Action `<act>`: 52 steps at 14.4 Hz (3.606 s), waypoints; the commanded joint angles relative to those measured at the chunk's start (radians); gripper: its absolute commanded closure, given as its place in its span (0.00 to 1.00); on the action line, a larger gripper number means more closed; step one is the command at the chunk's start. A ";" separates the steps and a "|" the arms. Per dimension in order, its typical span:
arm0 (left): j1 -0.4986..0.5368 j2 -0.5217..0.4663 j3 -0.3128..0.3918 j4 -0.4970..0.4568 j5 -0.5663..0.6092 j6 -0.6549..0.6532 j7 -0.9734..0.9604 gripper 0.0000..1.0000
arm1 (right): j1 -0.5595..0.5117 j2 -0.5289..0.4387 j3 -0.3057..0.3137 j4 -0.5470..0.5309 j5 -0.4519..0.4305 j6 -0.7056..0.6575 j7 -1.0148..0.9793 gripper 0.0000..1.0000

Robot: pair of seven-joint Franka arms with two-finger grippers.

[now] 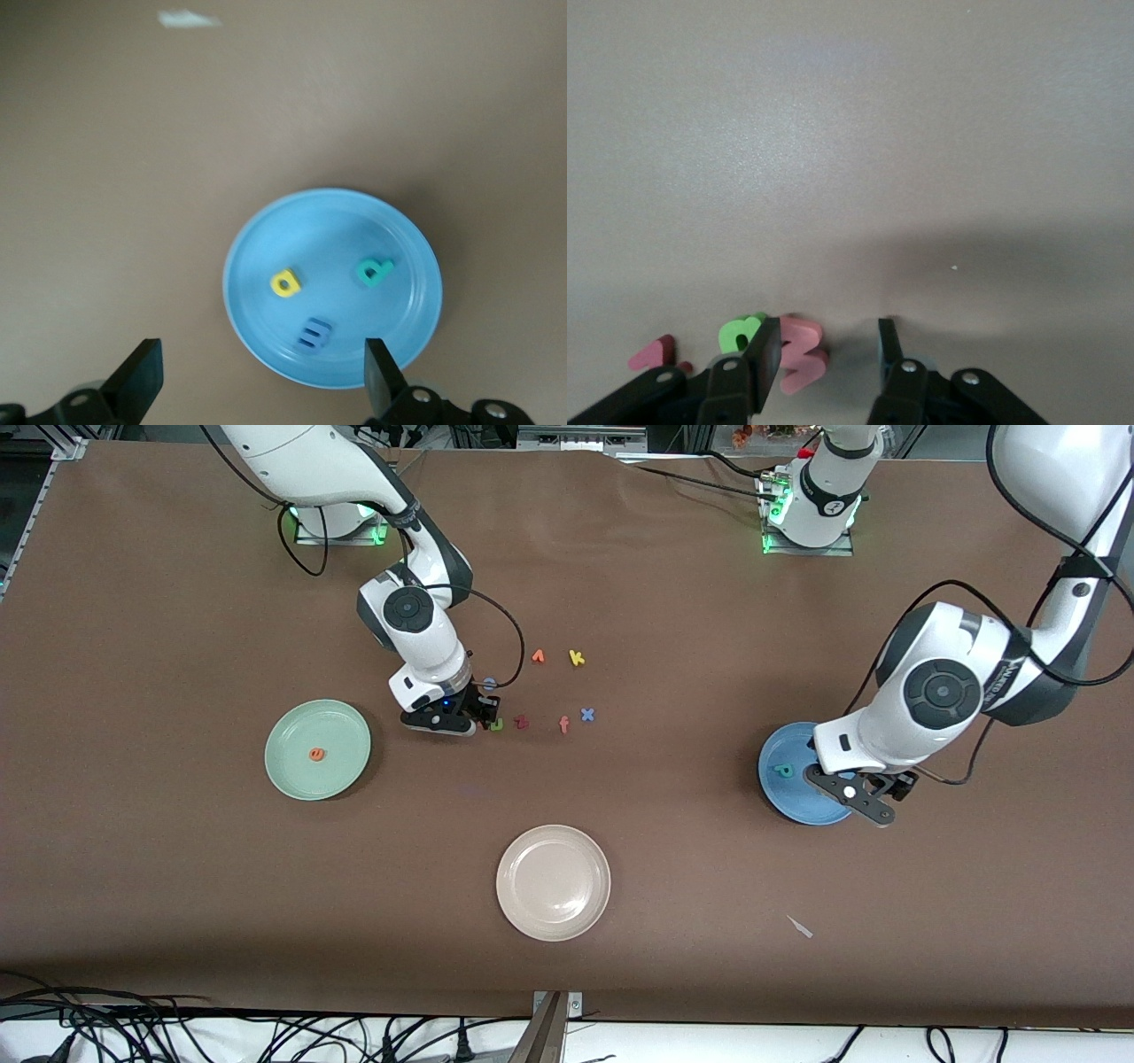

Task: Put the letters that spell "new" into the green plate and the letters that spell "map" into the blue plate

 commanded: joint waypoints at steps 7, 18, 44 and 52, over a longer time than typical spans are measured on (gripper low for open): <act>-0.022 -0.057 0.018 0.361 -0.221 -0.223 -0.003 0.00 | 0.095 -0.020 0.003 -0.007 0.015 -0.058 0.135 0.48; -0.419 -0.458 0.655 0.048 -0.544 -0.227 -0.155 0.00 | 0.078 0.040 -0.092 0.008 0.012 0.007 -0.098 0.48; -0.408 -0.433 0.648 0.071 -0.544 -0.229 -0.143 0.00 | -0.019 -0.173 -0.095 0.019 0.018 -0.295 -0.349 1.00; -0.397 -0.429 0.653 0.072 -0.542 -0.229 -0.137 0.00 | -0.196 -0.233 -0.200 -0.044 0.020 -0.333 -0.825 0.66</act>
